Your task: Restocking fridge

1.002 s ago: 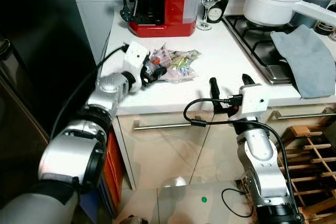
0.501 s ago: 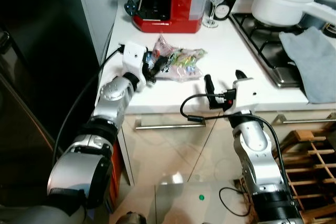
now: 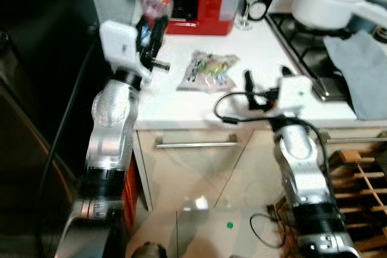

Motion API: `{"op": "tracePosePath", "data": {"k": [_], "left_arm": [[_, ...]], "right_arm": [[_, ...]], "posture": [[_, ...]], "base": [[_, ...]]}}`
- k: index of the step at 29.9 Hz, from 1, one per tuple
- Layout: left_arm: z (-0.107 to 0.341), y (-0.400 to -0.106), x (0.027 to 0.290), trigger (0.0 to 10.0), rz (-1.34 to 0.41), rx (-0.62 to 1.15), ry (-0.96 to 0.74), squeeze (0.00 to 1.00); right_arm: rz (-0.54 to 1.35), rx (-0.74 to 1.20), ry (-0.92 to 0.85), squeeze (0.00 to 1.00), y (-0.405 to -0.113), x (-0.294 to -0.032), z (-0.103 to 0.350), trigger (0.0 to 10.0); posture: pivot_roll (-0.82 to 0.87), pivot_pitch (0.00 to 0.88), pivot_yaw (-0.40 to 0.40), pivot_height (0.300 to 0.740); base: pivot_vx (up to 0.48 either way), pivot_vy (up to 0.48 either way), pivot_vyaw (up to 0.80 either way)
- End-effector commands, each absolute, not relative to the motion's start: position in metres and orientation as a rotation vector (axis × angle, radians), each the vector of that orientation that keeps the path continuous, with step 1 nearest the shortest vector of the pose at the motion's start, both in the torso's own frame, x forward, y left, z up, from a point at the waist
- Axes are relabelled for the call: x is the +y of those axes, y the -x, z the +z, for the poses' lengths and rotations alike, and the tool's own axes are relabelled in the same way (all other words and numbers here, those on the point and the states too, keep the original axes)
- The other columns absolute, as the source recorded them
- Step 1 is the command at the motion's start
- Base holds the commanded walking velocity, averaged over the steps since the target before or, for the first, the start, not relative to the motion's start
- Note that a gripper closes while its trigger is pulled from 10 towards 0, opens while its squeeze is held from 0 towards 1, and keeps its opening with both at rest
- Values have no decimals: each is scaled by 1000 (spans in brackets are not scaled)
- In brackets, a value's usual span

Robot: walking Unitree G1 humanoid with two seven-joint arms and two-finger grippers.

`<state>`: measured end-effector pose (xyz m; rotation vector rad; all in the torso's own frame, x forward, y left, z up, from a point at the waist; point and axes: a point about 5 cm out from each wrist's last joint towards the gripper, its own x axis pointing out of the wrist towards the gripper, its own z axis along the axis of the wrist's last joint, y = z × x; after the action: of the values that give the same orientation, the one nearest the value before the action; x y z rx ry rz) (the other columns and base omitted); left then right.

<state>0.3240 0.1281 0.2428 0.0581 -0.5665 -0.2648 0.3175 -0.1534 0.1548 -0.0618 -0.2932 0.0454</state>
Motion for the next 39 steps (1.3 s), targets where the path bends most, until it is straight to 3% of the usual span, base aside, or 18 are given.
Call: {"op": "tracePosePath", "data": {"k": [1, 2, 3, 15, 24, 39], "left_arm": [[255, -320, 116, 0, -285, -609, -82, 0], [248, -323, 116, 4275, -268, -583, -96, 0], [234, -329, 118, 10000, -223, -524, -101, 0], [215, -332, 108, 10000, -216, -420, -120, 0], [209, -332, 107, 10000, -189, -391, -233, 0], [203, -334, 99, 10000, -208, -361, -233, 0]], "right_arm": [[20, -333, 66, 0, -314, -156, 159, 10000], [11, -333, 67, 0, -313, -156, 158, 10000], [0, -326, 69, 0, -314, -157, 156, 10000], [-4, -346, 70, 0, -320, -153, 161, 10000], [13, -279, 45, 0, -317, -153, 144, 10000], [51, -258, 39, 0, -319, -145, 138, 10000]], "posture": [[-48, 0, -33, 740], [-52, 0, -30, 740], [-57, 0, -27, 740], [-86, 0, -1, 740], [-70, 0, 4, 740], [-73, 0, 4, 740]], "base": [[0, 0, 0], [0, 0, 0], [0, 0, 0], [0, 0, 0], [-260, 0, 0], [-344, 0, 0]]}}
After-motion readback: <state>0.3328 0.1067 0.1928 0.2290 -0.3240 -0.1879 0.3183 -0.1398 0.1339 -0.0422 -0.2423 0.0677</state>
